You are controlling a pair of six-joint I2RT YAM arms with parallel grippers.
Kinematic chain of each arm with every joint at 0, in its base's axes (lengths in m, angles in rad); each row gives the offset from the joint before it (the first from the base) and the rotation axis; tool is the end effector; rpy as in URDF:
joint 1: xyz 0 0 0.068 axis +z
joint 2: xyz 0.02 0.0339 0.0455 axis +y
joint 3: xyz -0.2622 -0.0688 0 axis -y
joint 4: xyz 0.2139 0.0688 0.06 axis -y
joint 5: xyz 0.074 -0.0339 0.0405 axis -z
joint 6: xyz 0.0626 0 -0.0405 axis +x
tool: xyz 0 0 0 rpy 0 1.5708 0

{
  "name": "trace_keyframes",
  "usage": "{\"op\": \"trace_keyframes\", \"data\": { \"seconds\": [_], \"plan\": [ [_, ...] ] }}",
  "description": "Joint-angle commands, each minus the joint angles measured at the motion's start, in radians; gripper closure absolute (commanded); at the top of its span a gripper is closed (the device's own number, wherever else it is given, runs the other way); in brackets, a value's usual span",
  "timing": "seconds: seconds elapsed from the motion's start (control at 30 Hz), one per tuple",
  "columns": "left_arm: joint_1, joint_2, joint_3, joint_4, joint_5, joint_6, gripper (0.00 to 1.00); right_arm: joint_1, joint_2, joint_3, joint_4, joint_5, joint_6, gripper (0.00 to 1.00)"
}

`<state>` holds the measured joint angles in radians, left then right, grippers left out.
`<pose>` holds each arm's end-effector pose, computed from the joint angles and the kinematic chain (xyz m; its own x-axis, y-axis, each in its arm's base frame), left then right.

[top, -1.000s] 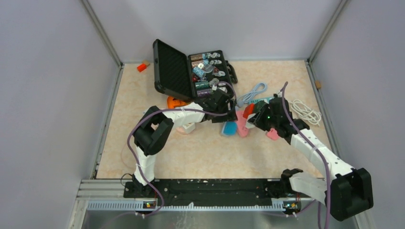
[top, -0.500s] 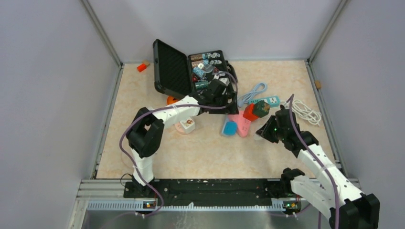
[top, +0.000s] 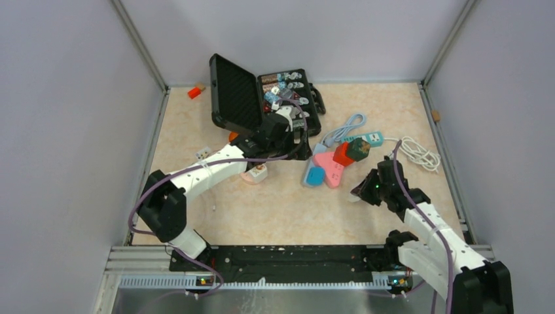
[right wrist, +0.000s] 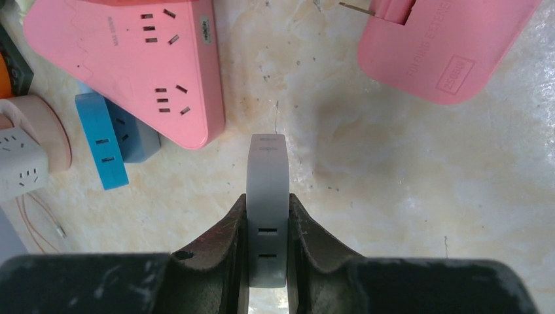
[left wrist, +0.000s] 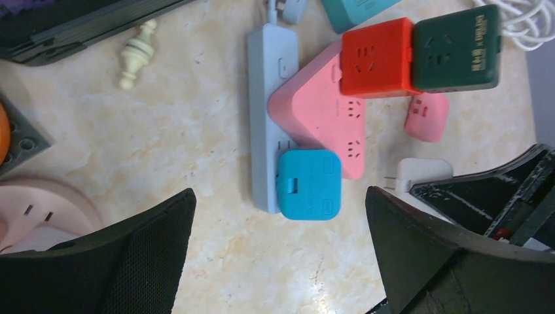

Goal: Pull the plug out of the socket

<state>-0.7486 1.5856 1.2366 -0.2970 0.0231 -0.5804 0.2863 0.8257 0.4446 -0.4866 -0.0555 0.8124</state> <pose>0.2587 -0.2423 0.2767 -0.7494 -0.0521 -0.6601 0.3385 0.8267 -0.4495 0.1442 0.0461 0.1782 -0.7330 0.5398 -0.4140 0.3136 0.8082 0.4985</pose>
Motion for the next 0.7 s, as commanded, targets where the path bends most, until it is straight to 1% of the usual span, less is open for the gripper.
{"op": "trace_keyframes", "data": {
  "seconds": [0.0,0.17,0.37,0.4,0.43,0.5,0.57,0.67],
  "plan": [
    [0.004,-0.052,-0.044,0.045,-0.052,0.017,0.01,-0.044,0.019,-0.029,0.116,-0.058,0.015,1.0],
    [0.005,-0.056,-0.059,0.045,-0.058,0.02,0.01,-0.083,0.043,-0.07,0.147,-0.076,0.01,1.0],
    [0.005,-0.048,-0.059,0.045,-0.056,0.024,0.01,-0.087,0.094,-0.065,0.058,0.011,-0.012,1.0],
    [0.006,-0.046,-0.058,0.045,-0.056,0.026,0.01,-0.088,0.105,-0.064,0.048,0.024,-0.017,0.98],
    [0.005,-0.044,-0.057,0.046,-0.057,0.028,0.01,-0.087,0.111,-0.063,0.039,0.038,-0.018,0.94],
    [0.005,-0.043,-0.052,0.045,-0.058,0.03,0.01,-0.087,0.118,-0.059,0.025,0.051,-0.02,0.82],
    [0.006,-0.042,-0.048,0.042,-0.061,0.033,0.01,-0.088,0.115,-0.053,0.019,0.051,-0.021,0.64],
    [0.006,-0.048,-0.043,0.034,-0.069,0.04,0.01,-0.088,0.101,-0.035,-0.001,0.077,-0.025,0.42]
  ]
}}
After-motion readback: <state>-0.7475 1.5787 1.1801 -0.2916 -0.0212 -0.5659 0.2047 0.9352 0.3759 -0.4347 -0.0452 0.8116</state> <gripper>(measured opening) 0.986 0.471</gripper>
